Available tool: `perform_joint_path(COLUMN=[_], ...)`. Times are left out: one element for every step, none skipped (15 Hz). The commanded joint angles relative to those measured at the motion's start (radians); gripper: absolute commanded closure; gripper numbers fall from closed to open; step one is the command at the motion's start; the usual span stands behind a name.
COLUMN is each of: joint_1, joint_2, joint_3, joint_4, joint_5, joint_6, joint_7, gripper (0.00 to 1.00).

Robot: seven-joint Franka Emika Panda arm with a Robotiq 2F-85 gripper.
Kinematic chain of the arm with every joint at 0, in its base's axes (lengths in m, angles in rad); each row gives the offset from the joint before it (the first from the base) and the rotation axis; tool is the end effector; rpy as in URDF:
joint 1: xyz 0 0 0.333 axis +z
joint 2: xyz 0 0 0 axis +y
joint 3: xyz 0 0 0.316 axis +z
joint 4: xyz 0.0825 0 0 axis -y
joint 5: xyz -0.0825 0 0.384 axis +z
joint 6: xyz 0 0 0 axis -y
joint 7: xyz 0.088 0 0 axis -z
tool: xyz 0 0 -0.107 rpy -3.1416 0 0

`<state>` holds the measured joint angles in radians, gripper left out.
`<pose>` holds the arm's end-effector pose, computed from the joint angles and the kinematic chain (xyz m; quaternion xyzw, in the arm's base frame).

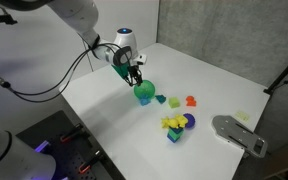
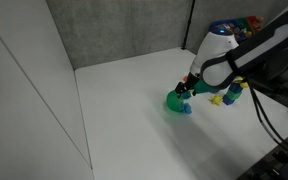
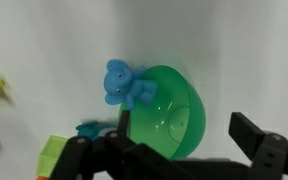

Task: Place the bowl on its bottom, the put the green object in it

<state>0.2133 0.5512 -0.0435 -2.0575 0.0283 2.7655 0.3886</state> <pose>0.5970 0.1015 0.1785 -0.9900 0.1174 -0.0770 0.0170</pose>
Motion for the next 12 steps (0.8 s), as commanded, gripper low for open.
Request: perform_joint_path(joint_1=[0.060,0.074,0.087,0.101,0.110,0.122,0.132,0.144,0.155,0.168,0.179,0.190], joint_2=[0.120,0.144,0.167,0.192,0.211,0.231,0.248,0.265,0.279,0.290,0.298,0.302], joint_3=[-0.057,-0.068,-0.079,-0.089,-0.094,-0.100,-0.105,-0.112,-0.118,-0.129,-0.137,-0.147], joint_4=[0.137,0.164,0.188,0.213,0.233,0.253,0.270,0.285,0.299,0.311,0.320,0.325], joint_5=[-0.024,-0.024,-0.023,-0.021,-0.018,-0.015,-0.014,-0.016,-0.016,-0.018,-0.019,-0.022], joint_6=[0.006,0.007,0.008,0.009,0.006,0.006,0.005,0.005,0.004,0.004,0.002,0.001], joint_7=[0.066,0.073,0.080,0.090,0.095,0.104,0.111,0.119,0.127,0.136,0.142,0.146], gripper=[0.00,0.00,0.00,0.00,0.00,0.00,0.00,0.00,0.00,0.25,0.25,0.34])
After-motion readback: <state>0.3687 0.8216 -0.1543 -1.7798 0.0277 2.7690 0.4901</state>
